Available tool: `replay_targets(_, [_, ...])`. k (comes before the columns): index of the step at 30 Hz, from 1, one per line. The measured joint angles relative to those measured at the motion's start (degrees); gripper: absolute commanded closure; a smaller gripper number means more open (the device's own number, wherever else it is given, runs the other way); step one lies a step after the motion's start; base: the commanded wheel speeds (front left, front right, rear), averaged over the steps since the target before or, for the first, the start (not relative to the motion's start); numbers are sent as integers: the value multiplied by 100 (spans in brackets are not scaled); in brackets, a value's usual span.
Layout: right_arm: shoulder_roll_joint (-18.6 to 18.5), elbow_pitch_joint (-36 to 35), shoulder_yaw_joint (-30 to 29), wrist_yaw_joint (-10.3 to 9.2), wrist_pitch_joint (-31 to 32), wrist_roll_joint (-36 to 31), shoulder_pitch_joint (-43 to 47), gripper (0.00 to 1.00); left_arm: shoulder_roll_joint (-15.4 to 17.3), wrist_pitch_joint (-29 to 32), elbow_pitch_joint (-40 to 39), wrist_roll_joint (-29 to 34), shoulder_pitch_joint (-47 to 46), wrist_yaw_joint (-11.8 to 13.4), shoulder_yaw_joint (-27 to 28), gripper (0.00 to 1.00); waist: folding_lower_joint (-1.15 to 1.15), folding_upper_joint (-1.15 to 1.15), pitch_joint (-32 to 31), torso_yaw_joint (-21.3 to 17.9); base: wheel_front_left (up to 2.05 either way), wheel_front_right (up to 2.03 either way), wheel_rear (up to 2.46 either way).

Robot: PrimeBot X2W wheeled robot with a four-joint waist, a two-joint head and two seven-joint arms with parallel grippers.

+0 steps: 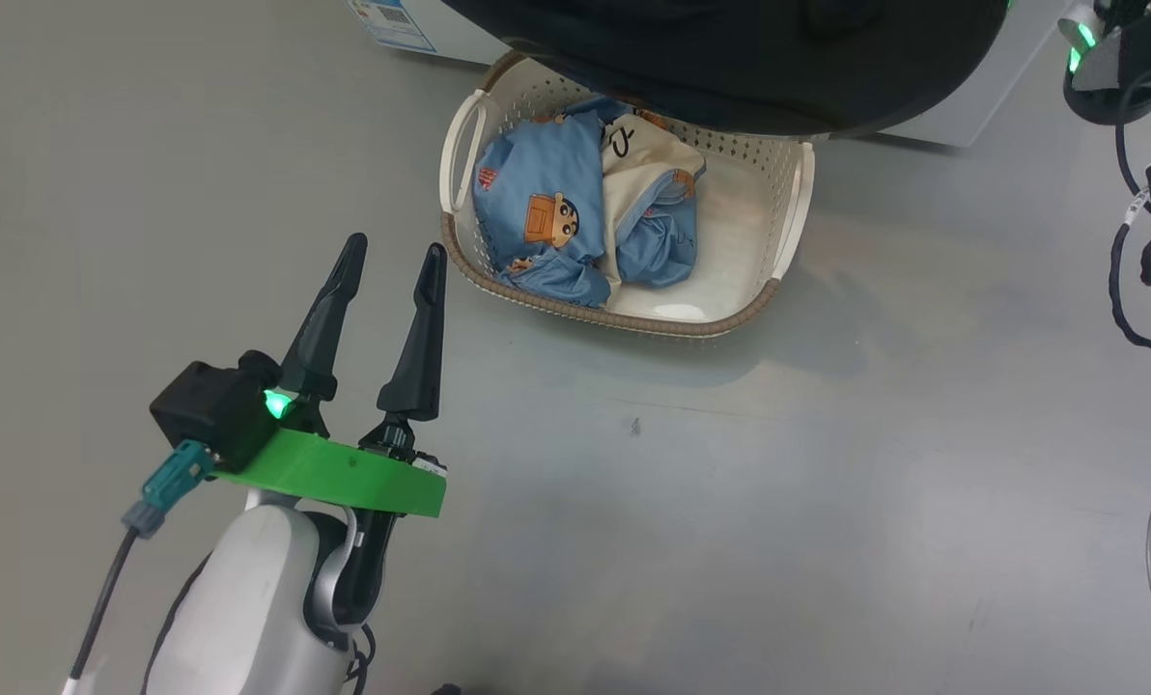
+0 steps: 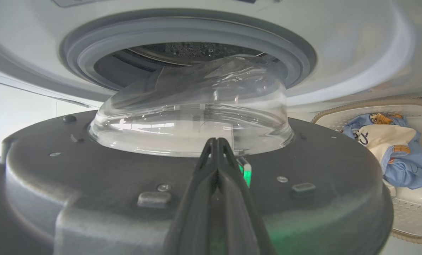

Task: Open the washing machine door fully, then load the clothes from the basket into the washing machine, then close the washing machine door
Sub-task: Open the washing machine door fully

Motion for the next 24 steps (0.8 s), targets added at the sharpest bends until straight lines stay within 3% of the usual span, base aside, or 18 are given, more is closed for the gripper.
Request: replay_targets(24, [158, -177, 151, 52, 661, 328, 448, 100, 1, 0, 30, 81, 0, 0, 63, 0, 0, 0, -172, -195, 0, 0, 0])
